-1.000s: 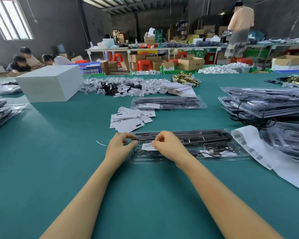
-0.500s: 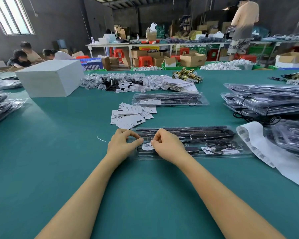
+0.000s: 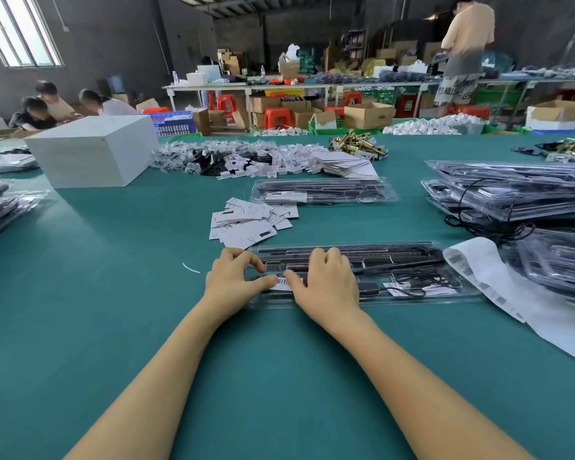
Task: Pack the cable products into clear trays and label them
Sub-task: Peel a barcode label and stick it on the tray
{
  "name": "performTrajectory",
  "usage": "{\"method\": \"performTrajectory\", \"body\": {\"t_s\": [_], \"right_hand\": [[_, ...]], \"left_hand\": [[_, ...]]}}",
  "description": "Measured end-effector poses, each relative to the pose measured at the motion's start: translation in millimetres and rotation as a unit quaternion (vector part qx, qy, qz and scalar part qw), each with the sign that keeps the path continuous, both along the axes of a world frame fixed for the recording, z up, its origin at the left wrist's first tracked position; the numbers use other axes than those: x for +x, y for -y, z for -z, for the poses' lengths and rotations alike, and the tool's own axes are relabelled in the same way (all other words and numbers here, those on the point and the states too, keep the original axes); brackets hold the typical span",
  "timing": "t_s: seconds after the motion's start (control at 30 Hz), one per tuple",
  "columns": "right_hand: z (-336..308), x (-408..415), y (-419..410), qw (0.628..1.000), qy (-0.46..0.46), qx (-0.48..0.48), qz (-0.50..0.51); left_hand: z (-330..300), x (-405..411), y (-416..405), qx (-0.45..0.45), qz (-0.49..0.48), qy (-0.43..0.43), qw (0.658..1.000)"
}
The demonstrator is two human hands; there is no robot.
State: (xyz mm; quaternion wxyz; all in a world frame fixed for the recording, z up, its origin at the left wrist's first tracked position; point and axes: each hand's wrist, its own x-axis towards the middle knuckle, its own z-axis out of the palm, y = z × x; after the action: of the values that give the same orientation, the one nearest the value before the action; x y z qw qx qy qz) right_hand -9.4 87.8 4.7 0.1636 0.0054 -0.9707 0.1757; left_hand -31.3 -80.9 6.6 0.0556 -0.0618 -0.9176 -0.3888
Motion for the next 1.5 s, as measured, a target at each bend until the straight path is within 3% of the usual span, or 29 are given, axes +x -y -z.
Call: {"method": "performTrajectory", "body": {"t_s": [0.37, 0.53, 0.63, 0.73, 0.8, 0.9, 1.0, 1.07, 1.23, 1.37, 1.5], "right_hand": [[3.4, 2.6, -5.6, 1.000, -0.012, 0.026, -0.004], [1.8, 4.4, -9.3, 0.999, -0.029, -0.029, -0.028], [0.7, 7.8, -11.7, 0.994, -0.070, -0.086, -0.004], [1.1, 7.0, -18.6, 0.992, -0.089, -0.047, 0.081], [2.2, 3.2, -23.3, 0.991, -0.059, -0.034, 0.114], [4.4, 0.5, -22.2, 0.994, -0.036, -0.023, 0.103], [6.7, 1.7, -15.9, 0.997, -0.028, 0.002, 0.072], [8.3, 2.1, -14.1, 0.997, -0.027, 0.018, 0.066], [6.5, 4.2, -12.9, 0.997, -0.032, 0.037, 0.066], [-4.7, 11.2, -9.7, 0.998, -0.026, 0.044, 0.041], [-14.7, 14.0, -10.5, 0.991, 0.067, 0.101, -0.060]], "left_hand": [[13.2, -0.3, -9.4, -0.128, -0.032, -0.066, 0.989], [11.1, 0.9, -10.2, -0.095, -0.031, -0.051, 0.994], [12.3, 2.6, -12.9, -0.036, -0.039, -0.070, 0.996], [8.4, 3.6, -13.3, 0.035, -0.055, -0.064, 0.996], [2.1, 3.6, -12.8, 0.168, -0.094, -0.019, 0.981], [-10.4, 1.8, -5.0, 0.459, -0.119, 0.076, 0.877], [-19.6, -2.3, 5.9, 0.595, -0.115, 0.155, 0.781], [-24.0, -2.6, 8.2, 0.605, -0.102, 0.185, 0.767], [-24.8, -3.8, 6.8, 0.534, -0.070, 0.160, 0.827], [-24.6, -3.5, 9.7, 0.563, -0.063, 0.169, 0.807], [-20.4, -4.1, 11.7, 0.571, -0.057, 0.156, 0.804]]}}
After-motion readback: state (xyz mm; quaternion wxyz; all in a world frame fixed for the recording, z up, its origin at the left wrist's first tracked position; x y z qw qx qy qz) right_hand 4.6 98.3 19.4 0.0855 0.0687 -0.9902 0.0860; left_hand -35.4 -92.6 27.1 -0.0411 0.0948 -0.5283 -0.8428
